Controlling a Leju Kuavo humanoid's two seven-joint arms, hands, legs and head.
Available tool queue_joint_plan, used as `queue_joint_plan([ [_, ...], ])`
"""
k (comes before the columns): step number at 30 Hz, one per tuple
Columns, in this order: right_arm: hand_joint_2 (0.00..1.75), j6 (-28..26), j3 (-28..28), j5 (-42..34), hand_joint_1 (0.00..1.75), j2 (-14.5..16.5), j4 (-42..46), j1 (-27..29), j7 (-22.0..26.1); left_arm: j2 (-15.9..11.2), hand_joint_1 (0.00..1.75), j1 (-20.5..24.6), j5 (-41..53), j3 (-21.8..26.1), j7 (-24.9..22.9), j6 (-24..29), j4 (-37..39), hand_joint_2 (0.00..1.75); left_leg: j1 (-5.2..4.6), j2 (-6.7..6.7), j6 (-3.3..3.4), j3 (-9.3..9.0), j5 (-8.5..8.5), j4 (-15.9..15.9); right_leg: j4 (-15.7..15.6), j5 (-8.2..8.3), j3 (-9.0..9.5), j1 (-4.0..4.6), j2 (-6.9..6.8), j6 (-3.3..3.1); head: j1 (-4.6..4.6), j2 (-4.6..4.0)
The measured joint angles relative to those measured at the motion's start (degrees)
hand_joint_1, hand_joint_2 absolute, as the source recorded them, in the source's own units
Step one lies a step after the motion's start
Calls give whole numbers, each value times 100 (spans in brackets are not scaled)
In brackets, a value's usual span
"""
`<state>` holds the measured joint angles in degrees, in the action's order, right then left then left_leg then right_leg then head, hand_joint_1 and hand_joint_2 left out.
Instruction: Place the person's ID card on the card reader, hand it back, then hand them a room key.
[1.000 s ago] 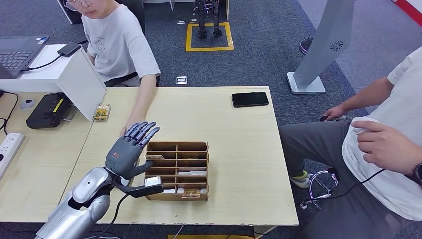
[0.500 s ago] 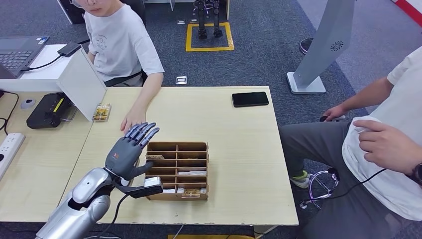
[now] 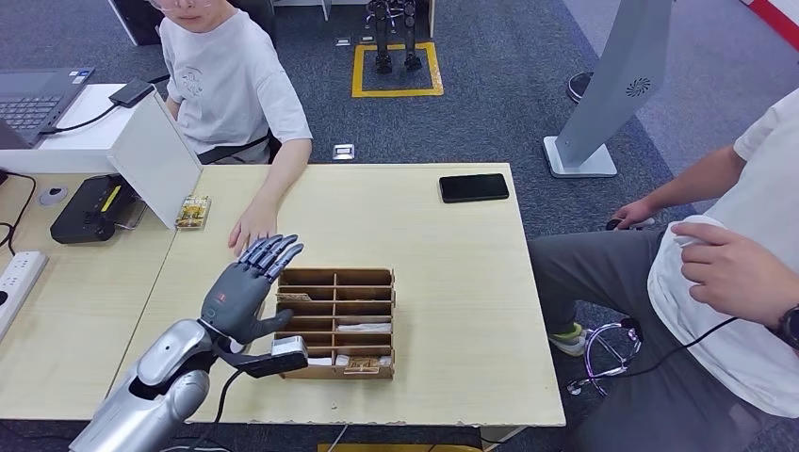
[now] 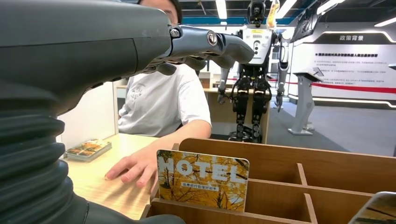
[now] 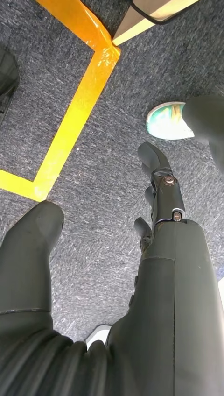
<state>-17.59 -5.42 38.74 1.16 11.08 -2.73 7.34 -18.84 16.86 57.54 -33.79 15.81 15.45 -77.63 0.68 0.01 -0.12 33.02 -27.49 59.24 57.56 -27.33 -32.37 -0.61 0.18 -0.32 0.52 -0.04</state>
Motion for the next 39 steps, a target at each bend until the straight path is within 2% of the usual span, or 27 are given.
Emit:
queue_joint_plan([
  [39,175,2,-46,36,0,0,1,-18,-15,35,0,-15,-50,2,31,-37,-33,175,0,-1,0,0,0,0,0,0,0,0,-1,0,0,0],
])
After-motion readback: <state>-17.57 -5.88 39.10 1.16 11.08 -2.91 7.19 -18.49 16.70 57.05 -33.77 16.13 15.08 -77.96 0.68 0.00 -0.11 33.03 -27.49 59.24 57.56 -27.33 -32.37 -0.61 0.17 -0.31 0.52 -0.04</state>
